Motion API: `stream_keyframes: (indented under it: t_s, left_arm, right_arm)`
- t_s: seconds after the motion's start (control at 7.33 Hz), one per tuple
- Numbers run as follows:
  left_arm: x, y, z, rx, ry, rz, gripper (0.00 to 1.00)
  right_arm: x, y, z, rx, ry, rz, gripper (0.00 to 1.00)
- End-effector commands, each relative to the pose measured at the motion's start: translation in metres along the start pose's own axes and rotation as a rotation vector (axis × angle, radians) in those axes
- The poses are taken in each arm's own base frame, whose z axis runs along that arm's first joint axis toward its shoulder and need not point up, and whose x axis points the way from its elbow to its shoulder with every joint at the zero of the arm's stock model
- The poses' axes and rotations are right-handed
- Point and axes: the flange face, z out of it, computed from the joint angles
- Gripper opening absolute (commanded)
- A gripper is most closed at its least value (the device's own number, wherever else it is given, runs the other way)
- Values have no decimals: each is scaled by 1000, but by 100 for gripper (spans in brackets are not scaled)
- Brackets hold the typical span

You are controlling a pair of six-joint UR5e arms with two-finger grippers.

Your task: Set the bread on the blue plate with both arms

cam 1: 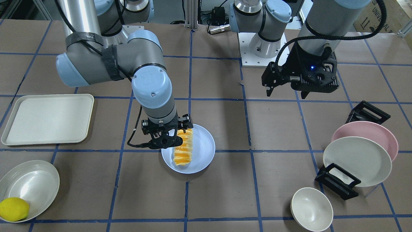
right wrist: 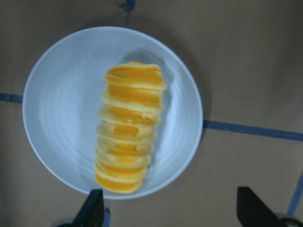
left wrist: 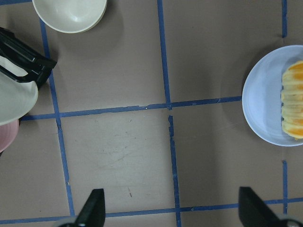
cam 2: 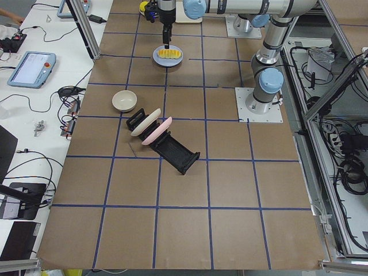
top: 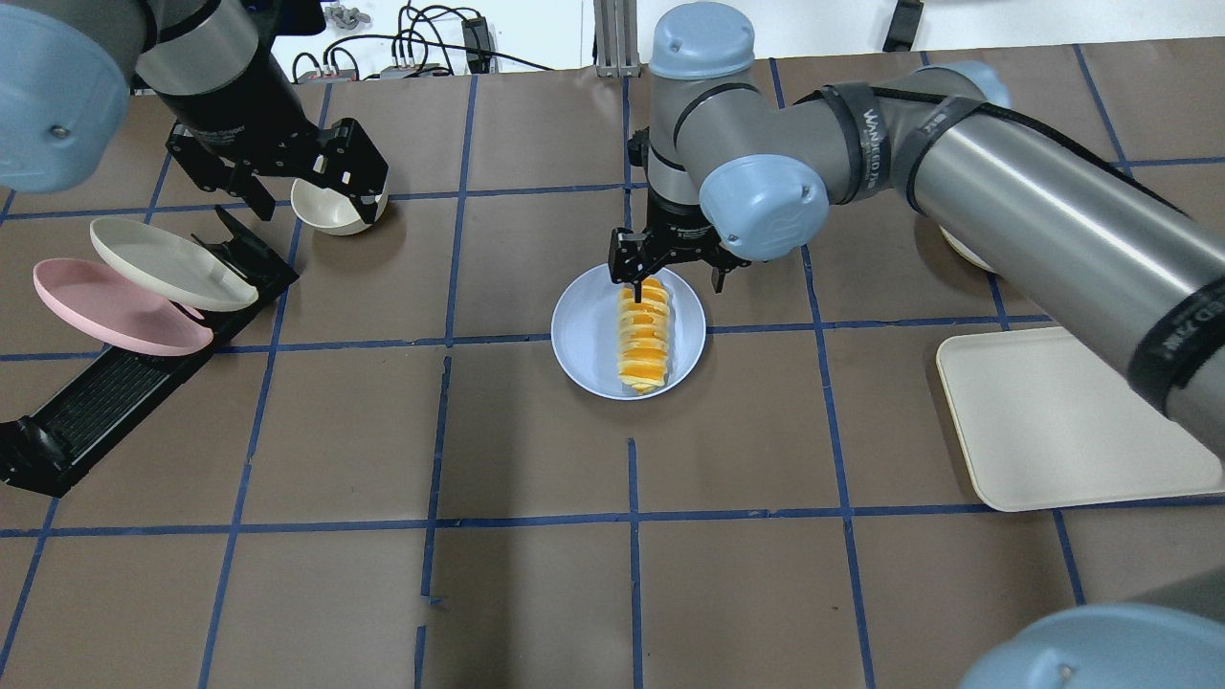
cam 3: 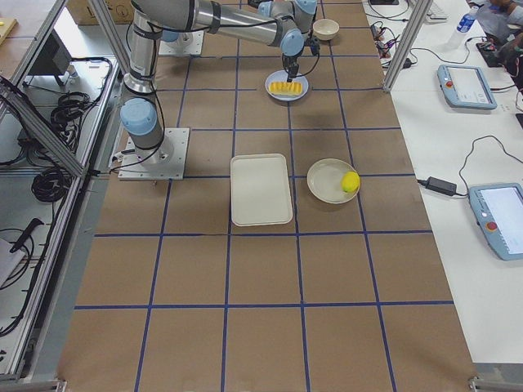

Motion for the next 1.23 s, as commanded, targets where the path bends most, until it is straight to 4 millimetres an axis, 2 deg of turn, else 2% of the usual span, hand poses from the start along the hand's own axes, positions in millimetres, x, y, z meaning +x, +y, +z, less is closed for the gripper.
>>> stream_keyframes:
  t_s: [0.0,0.14,0.27,0.41,0.55,0.68,1.09]
  left_arm:
    - [3,2,-5,11,1,2,100]
    - [2,0,-12,21,-6,4,100]
    - [2,0,-12,20,-4,7,100]
    - [2,-1,-11,20,-3,7,100]
    - [1,-1,-11,18,-1,5,100]
    - [2,-1,-10,17,0,7,100]
    - [2,-1,-5,9,-2,7,100]
  right_arm:
    - [78,39,-64,-41,-5,-68,99]
    - [119,79,-102,-36,-22,-52,99]
    - [147,120,-129,-11,-27,-56,99]
    - [163,166,-155,-14,-11,-28,99]
    - [170,188,-178,-24,29,-10,99]
    - [169,183,-185,-17,27,-3,99]
    - [163,183,-180,-25,12,-14,99]
